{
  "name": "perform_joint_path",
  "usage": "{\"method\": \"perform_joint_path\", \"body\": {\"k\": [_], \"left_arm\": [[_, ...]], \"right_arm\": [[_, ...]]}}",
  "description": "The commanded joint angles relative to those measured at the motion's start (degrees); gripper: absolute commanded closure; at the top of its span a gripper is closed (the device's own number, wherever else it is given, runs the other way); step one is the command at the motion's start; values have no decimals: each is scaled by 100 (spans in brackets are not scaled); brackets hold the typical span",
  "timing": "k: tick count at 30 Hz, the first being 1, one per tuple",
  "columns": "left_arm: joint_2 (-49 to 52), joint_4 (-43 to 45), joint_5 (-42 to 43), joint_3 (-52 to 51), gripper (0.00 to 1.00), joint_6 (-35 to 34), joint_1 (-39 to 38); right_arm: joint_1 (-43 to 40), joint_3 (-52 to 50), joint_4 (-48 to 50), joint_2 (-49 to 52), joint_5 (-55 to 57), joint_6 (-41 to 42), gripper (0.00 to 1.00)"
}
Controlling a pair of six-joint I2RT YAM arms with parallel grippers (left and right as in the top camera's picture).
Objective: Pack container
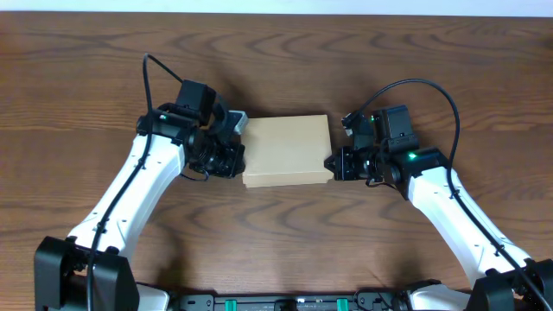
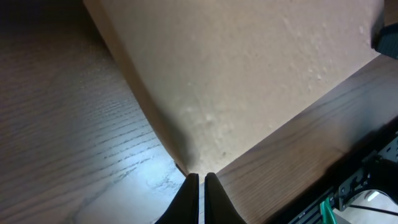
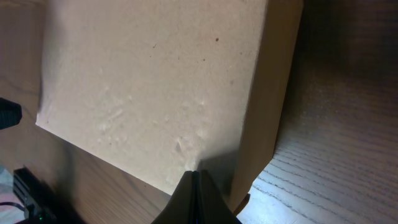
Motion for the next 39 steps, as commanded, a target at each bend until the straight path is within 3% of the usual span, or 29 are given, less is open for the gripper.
{"method": "perform_joint_path", "body": {"k": [1, 12, 19, 24, 30, 35, 39], "left_arm": [[4, 114, -120, -2, 94, -26, -85], [195, 284, -122, -153, 94, -155, -216], [192, 68, -289, -151, 94, -291, -216], [-146, -227, -404, -76, 94, -323, -216], [-1471, -570, -516, -76, 94, -511, -229], [-2767, -970, -1373, -131, 94, -667, -619], [-3657, -898, -1495, -566, 94, -726, -1126]], "right_arm": [[55, -57, 7, 61, -24, 59, 99], [55, -17, 15, 59, -52, 61, 99], [55, 518, -498, -380, -177, 59, 99], [55, 1117, -1469, -1228, 87, -162, 99], [55, 1209, -2881, -2673, 1178, -153, 98], [55, 894, -3718, -4129, 1650, -136, 98], [55, 365, -3888, -5320, 1628, -136, 98]]}}
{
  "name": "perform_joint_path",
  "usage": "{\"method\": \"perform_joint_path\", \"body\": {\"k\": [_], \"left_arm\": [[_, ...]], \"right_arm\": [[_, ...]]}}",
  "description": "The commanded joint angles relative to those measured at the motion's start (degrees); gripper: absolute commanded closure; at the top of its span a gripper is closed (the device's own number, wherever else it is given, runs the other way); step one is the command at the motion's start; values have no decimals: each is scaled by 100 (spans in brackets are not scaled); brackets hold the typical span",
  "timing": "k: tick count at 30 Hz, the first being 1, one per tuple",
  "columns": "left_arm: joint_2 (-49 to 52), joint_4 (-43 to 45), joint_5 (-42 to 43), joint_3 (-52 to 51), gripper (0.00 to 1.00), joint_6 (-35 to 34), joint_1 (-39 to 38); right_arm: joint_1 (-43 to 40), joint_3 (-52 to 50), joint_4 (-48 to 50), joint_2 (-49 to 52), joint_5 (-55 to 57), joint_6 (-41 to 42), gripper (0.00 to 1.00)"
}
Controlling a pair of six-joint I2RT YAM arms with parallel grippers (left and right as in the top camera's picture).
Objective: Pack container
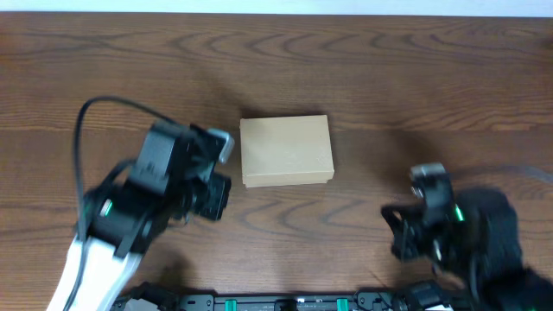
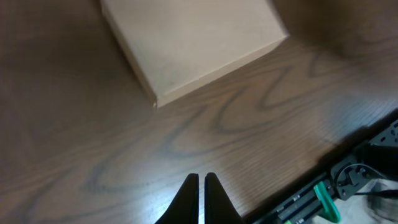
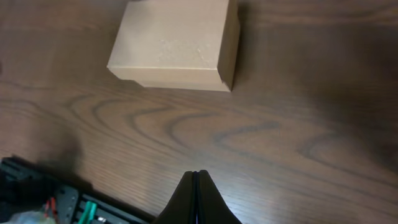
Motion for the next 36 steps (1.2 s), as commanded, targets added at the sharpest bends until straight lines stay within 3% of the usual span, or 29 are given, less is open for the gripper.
{"method": "perform_joint_path", "body": {"k": [1, 4, 5, 6, 7, 8, 9, 15, 29, 36], "left_arm": [[-645, 66, -348, -560, 94, -184, -387], [-1154, 260, -348, -1113, 94, -219, -579], [-1268, 310, -345, -1252, 94, -221, -597], [-1375, 323, -345, -1377, 91, -221, -597], [-1419, 315, -345, -1423, 76, -223, -597], [-1438, 282, -317, -1438, 16, -308, -597], [-1438, 273, -302, -1436, 5, -387, -597], [-1438, 267, -306, -1436, 5, -774, -597], [-1523, 177, -345, -1438, 5, -732, -581], [-2667, 876, -804, -2103, 5, -66, 623]], "right_arm": [[39, -498, -61, -822, 201, -46, 98], [39, -841, -24, -1456, -22, -46, 99], [39, -903, -9, -1593, -105, -33, 90], [39, -933, -11, -1679, -120, 109, 70], [39, -938, -15, -1720, -122, 330, 35], [39, -935, -13, -1727, -122, 660, 1], [39, -938, -17, -1722, -127, 905, 1], [39, -951, -44, -1720, -142, 2568, 1], [39, -953, -57, -1720, -142, 2632, 1], [39, -953, -57, -1720, -142, 2632, 1]]}}
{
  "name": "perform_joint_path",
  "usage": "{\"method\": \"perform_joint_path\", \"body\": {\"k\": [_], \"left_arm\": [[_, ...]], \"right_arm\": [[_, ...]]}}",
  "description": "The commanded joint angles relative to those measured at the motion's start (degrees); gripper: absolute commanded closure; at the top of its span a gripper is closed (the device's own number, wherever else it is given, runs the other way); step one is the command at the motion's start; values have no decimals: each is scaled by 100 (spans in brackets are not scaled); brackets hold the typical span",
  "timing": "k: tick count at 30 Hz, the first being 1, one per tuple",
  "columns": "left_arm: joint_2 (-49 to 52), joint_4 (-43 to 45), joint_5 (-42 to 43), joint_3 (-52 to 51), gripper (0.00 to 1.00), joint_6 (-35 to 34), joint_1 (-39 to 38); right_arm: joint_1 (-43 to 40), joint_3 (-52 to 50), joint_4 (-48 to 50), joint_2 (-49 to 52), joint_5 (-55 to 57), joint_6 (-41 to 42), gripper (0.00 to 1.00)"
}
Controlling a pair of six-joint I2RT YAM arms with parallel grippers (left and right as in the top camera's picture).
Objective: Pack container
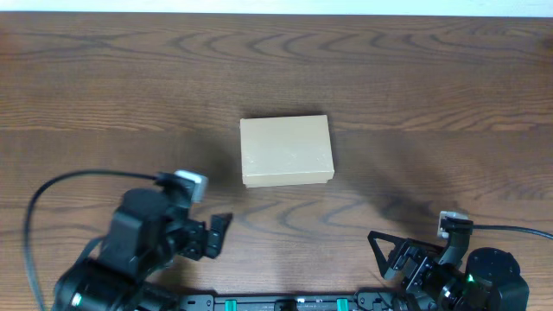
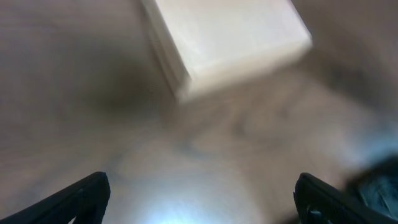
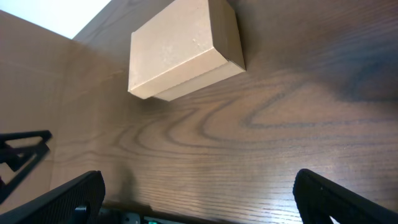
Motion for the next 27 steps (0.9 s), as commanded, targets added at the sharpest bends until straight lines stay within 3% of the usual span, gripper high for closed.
{"method": "perform_joint_path", "body": {"k": [1, 7, 16, 27], "left_arm": [[-643, 415, -173, -573, 5, 533, 608], [-1899, 1467, -114, -1993, 5, 876, 1285], [-3005, 2861, 778, -3777, 5, 870, 1405], [-3471, 3305, 927, -4129, 5, 811, 1414]], "right_arm": [[39, -35, -20, -31, -22, 74, 1], [39, -35, -20, -31, -22, 74, 1], [39, -35, -20, -31, -22, 74, 1], [39, -35, -22, -31, -20, 74, 1]]}}
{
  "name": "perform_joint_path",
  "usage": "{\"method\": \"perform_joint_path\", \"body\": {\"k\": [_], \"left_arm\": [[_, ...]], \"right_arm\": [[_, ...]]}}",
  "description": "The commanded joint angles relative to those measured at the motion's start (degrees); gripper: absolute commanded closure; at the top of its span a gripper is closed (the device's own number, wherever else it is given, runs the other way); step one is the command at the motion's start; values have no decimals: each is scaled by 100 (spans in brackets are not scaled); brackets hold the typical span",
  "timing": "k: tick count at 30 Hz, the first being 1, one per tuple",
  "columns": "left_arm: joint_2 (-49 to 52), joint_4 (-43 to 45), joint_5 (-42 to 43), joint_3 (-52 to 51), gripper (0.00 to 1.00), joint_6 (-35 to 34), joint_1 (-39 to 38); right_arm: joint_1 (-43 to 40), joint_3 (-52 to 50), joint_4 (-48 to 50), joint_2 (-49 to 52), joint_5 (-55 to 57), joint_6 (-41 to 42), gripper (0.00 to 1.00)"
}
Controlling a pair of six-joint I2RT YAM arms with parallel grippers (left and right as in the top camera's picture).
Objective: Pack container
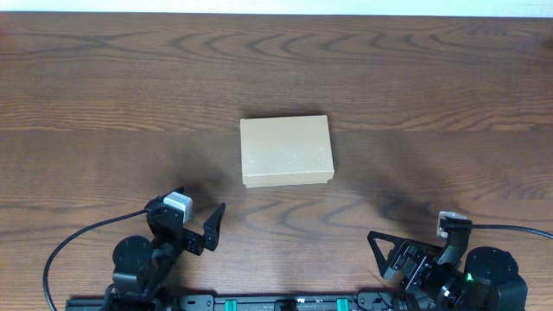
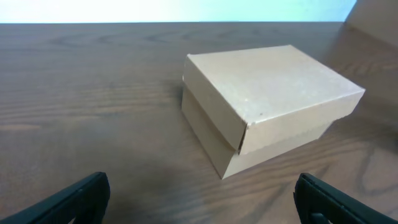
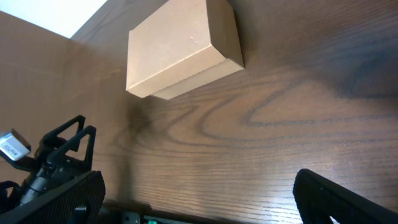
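A closed tan cardboard box [image 1: 286, 151] sits with its lid on in the middle of the wooden table. It also shows in the left wrist view as the box [image 2: 267, 102] and in the right wrist view as the box [image 3: 180, 50]. My left gripper [image 1: 197, 226] rests at the table's front left, open and holding nothing. Only its fingertips [image 2: 81, 198] show, at the frame corners. At the front right, my right gripper [image 3: 199, 196] is open and holds nothing, far from the box.
The dark wooden table [image 1: 415, 78] spreads around the box. A black rail with green clips [image 1: 285, 304] runs along the front edge between the two arm bases. The left arm [image 3: 56, 155] shows in the right wrist view.
My left arm has drawn further back toward the front edge and now looks level at the box. The right arm and the box have not moved.
Both grippers were shut and pressed against the box's left and right sides. Then both were away from the box nearer the front, still shut. Then both stood open near the front edge, where they now rest.
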Motion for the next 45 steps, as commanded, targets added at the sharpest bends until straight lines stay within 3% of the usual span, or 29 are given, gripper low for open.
{"method": "perform_joint_path", "body": {"k": [1, 20, 26, 29, 32, 39, 45], "left_arm": [[-55, -2, 127, -127, 5, 22, 35], [-48, -2, 125, -127, 5, 22, 35], [-48, -2, 125, -127, 5, 22, 35], [-48, -2, 125, -127, 5, 22, 35], [-48, -2, 125, -127, 5, 22, 35], [-48, -2, 125, -127, 4, 22, 35], [-48, -2, 125, -127, 5, 22, 35]], "right_arm": [[39, -2, -2, -33, -17, 50, 1], [39, -2, -35, -33, -17, 46, 1], [299, -186, 358, -199, 1012, -717, 1], [684, -754, 1290, -444, 1034, -2070, 1], [951, -1478, 1958, -791, 1036, -2835, 1], [1067, -2837, 3003, -1362, 1047, -3606, 1], [1067, -3534, 3136, -1543, 1082, -3617, 1]]}}
